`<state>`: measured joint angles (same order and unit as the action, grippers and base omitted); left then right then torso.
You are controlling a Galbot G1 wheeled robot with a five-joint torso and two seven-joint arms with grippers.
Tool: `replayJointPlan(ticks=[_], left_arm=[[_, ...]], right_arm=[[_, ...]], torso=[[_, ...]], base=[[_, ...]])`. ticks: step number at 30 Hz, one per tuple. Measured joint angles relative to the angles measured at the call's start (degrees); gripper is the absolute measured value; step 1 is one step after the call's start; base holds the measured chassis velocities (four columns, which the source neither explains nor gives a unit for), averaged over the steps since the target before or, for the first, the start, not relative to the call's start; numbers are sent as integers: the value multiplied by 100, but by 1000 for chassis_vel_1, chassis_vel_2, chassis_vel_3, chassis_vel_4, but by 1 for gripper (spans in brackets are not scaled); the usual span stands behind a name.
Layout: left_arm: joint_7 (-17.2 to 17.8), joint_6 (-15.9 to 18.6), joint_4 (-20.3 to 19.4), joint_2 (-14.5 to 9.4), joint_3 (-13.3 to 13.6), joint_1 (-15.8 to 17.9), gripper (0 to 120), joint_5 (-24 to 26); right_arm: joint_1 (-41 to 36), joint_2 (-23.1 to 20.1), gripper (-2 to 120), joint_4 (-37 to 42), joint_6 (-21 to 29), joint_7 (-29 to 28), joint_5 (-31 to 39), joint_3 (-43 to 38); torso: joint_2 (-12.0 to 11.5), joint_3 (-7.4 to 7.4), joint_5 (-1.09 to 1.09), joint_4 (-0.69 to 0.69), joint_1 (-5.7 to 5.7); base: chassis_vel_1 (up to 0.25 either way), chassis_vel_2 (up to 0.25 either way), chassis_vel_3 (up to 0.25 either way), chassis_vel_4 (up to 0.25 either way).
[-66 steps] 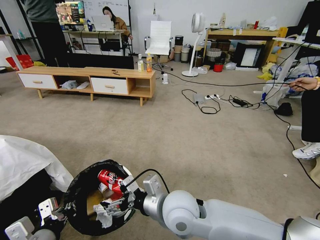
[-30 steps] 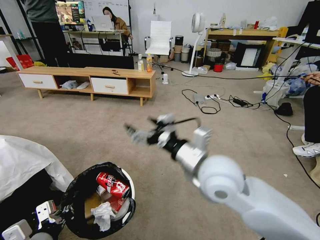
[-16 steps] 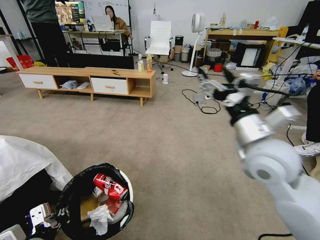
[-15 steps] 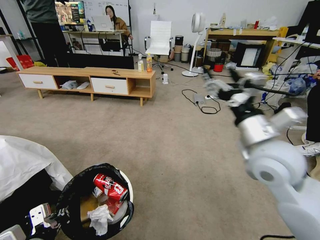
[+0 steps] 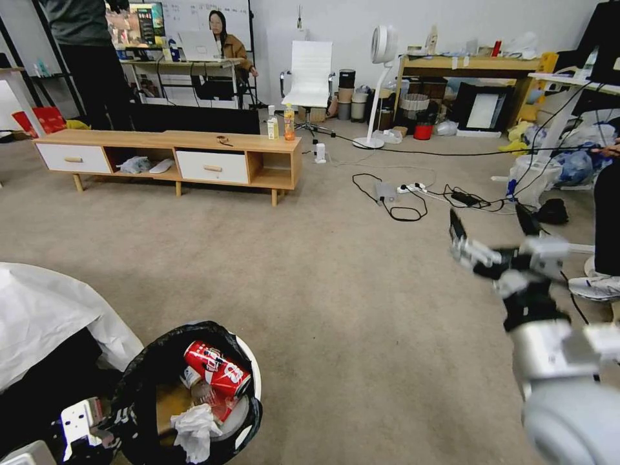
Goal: Pick up the trash bin and place the garbage on the floor into it.
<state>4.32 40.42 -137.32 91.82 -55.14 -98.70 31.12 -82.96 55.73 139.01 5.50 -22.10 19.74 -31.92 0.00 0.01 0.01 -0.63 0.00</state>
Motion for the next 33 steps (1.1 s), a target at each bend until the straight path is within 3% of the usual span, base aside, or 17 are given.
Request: replayJointPlan(ticks=[14,27,33], left_arm=[[-59,-26,-23,31,125,-1,2,-95],[-161,-16,-28,19,110,36,2,-83],[-185,-4,8,15,96,57,2,-87]], right_arm=[[-1021,804,100,-289,-429,42,-1259,36],[-1195,1335,100,-514,-610,76,-1638,94],[-1219,1388,99,-566,-635,79,-1672,154]], torso=[[0,0,0,-1,0],[0,-1,0,0,0],[0,-1,0,0,0]], base=[[0,0,0,0],[0,0,0,0],[0,0,0,0]])
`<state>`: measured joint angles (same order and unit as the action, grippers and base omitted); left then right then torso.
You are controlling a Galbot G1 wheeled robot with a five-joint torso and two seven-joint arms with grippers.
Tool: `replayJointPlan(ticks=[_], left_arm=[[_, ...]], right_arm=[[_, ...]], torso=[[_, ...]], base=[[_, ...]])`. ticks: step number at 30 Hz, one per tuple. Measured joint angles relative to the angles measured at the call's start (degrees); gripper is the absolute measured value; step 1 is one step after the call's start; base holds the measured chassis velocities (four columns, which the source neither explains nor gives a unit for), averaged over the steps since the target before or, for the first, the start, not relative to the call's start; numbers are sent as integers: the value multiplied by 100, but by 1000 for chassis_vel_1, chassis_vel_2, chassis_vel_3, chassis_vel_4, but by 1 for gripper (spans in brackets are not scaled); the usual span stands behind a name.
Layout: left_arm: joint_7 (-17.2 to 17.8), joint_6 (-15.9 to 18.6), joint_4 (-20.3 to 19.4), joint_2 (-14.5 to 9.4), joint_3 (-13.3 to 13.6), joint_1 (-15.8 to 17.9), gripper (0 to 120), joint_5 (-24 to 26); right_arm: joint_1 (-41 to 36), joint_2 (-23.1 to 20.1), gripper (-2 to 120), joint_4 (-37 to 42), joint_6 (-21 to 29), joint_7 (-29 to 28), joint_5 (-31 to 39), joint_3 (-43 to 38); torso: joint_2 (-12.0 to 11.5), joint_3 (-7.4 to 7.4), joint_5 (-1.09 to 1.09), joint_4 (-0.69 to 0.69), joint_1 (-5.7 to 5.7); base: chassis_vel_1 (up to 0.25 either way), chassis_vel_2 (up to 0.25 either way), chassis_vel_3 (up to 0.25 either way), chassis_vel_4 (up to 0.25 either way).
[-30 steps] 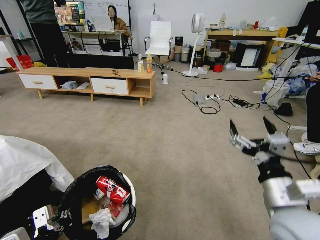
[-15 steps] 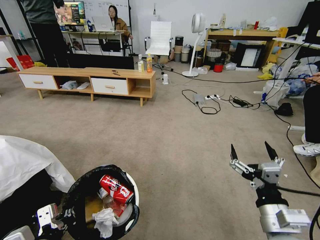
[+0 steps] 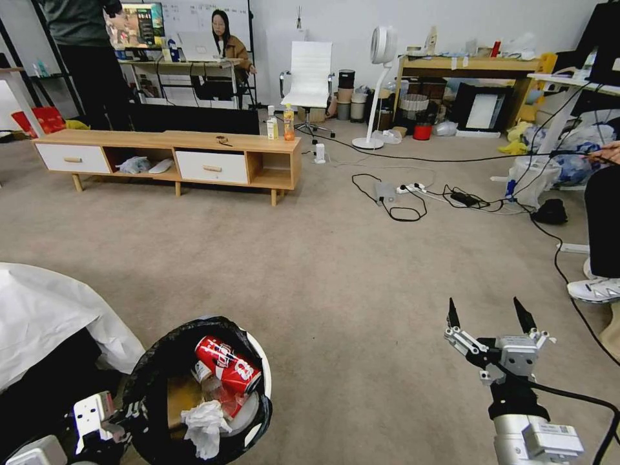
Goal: Pick up the trash bin and place the garbage on the floor into it.
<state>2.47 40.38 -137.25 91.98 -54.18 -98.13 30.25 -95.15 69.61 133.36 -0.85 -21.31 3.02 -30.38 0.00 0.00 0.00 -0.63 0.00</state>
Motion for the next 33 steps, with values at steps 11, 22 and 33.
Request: replayJointPlan(ticks=[11,22,33], left_arm=[[-5,10,31,4,0,21,2,-4],[-9,27,76,3,-7,53,2,-6],[-25,31,132,18,-14,66,2,-58]], right_arm=[[11,2,93,-40,-9,3,-1,18],[61,0,99,-91,-28,22,26,33],[169,-23,100,-218,-116,46,96,65]], torso=[[0,0,0,0,0],[0,0,0,-1,0],[0,0,0,1,0]], base=[[-39,-37,-37,-32],[-74,-74,-71,-79],[-24,-22,-26,-22]])
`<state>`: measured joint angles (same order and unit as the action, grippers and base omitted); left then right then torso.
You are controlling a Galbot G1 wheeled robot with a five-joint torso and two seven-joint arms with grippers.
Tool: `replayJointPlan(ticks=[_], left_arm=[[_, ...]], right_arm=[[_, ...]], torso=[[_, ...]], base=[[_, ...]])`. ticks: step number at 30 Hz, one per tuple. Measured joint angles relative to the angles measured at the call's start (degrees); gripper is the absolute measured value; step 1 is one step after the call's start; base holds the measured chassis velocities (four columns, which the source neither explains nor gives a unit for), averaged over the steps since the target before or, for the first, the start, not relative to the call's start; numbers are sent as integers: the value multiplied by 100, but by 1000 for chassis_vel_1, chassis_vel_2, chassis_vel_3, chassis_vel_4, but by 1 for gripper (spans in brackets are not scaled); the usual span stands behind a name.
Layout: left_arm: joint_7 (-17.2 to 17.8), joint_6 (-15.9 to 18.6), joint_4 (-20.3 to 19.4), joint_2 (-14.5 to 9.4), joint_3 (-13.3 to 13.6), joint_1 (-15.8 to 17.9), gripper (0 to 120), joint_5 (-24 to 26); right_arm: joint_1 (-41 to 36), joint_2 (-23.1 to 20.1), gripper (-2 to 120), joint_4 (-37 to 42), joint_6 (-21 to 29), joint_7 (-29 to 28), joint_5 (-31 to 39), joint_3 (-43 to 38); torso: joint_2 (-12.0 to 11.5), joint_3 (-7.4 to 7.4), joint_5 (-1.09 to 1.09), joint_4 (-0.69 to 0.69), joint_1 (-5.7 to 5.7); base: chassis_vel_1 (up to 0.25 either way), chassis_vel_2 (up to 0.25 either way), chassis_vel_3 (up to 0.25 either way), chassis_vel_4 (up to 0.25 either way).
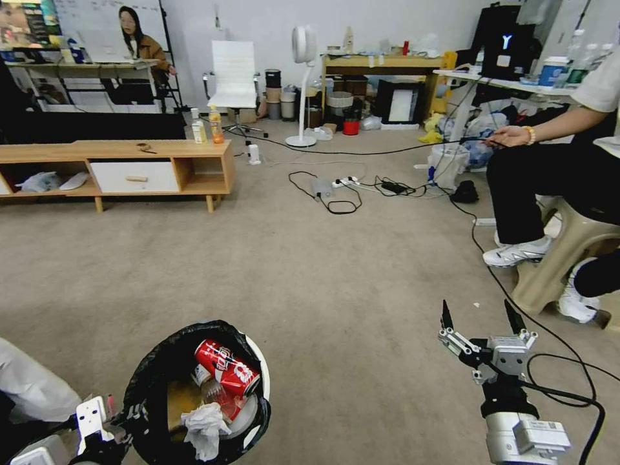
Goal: Pick up the trash bin and place the garbage on the floor into it.
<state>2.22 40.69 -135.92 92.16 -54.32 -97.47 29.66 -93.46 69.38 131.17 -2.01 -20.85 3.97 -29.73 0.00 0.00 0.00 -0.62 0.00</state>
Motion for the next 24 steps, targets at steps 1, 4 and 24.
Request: replayJointPlan(ticks=[1,4,24], left_arm=[[2,0,2,0,-1,5,2,0],[20,0,13,0,-9,19,2,14],[38,-12,-74,-2,-81,-36,2,41]], right_arm=[[6,-4,100,-6,-2,0,2,1],[38,-28,100,-38,-58,20,31,1],[290,-192,100,-338,-573,468,117,164]], torso=[[0,0,0,-1,0],[0,0,0,-3,0],[0,0,0,-1,0]], base=[[0,0,0,0],[0,0,0,0],[0,0,0,0]])
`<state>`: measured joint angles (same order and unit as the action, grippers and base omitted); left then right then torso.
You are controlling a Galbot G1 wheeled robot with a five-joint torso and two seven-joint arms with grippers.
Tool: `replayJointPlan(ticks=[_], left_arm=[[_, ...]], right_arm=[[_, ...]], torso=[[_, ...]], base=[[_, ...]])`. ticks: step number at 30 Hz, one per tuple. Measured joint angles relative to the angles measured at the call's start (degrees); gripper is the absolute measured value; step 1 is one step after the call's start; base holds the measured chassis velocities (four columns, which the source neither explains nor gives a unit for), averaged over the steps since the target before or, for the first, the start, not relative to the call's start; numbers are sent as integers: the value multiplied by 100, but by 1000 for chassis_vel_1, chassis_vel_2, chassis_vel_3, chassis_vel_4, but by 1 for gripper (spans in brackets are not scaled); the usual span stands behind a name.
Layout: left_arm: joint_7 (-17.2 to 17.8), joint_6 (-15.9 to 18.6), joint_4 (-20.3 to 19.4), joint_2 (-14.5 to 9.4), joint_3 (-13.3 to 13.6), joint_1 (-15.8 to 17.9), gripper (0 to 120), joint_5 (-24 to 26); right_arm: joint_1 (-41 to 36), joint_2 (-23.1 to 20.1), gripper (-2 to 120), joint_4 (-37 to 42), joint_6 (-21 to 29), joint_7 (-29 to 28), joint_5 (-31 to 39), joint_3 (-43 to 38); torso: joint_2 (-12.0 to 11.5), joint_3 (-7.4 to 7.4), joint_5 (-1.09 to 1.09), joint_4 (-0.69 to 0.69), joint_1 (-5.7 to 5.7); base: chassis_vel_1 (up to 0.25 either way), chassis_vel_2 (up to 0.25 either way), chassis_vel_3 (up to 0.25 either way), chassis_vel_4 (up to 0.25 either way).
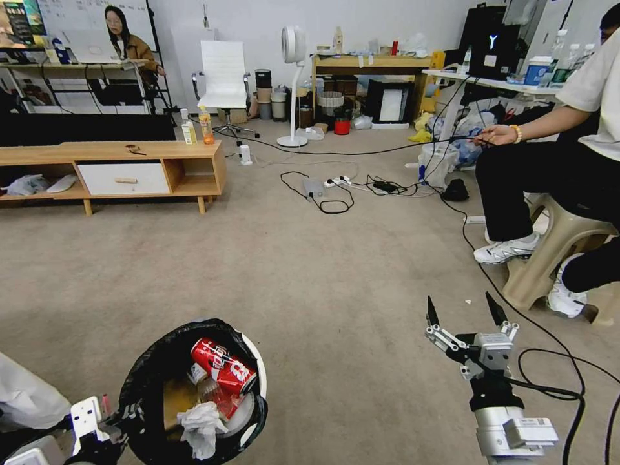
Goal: Pick up the trash bin and place the garbage on the floor into it.
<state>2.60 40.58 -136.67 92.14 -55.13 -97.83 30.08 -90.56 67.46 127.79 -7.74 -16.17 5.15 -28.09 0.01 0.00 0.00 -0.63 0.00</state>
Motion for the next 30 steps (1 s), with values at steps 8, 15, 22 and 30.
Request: replayJointPlan(ticks=[8,15,22,30], left_arm=[[-2,-6,-52,0,-36,-45,2,-2],[-6,-10,-53,-1,-37,-46,2,-15],[-9,-11,-37,0,-33,-31,2,-23],[-11,-12,5,0,-34,-9,2,-24]], right_arm=[[50,-34,100,-29,-10,7,10,36],[55,-31,100,-48,-17,-3,25,37],[57,-4,100,-80,-29,-8,22,34],[72,5,100,-114,-30,-10,21,39]], torso=[[0,0,-1,0,0],[-1,-1,1,0,0],[-1,-1,-1,0,0],[-1,-1,-1,0,0]], base=[[-98,103,107,-94],[-204,217,222,-200],[-218,214,217,-222],[-209,200,206,-207]])
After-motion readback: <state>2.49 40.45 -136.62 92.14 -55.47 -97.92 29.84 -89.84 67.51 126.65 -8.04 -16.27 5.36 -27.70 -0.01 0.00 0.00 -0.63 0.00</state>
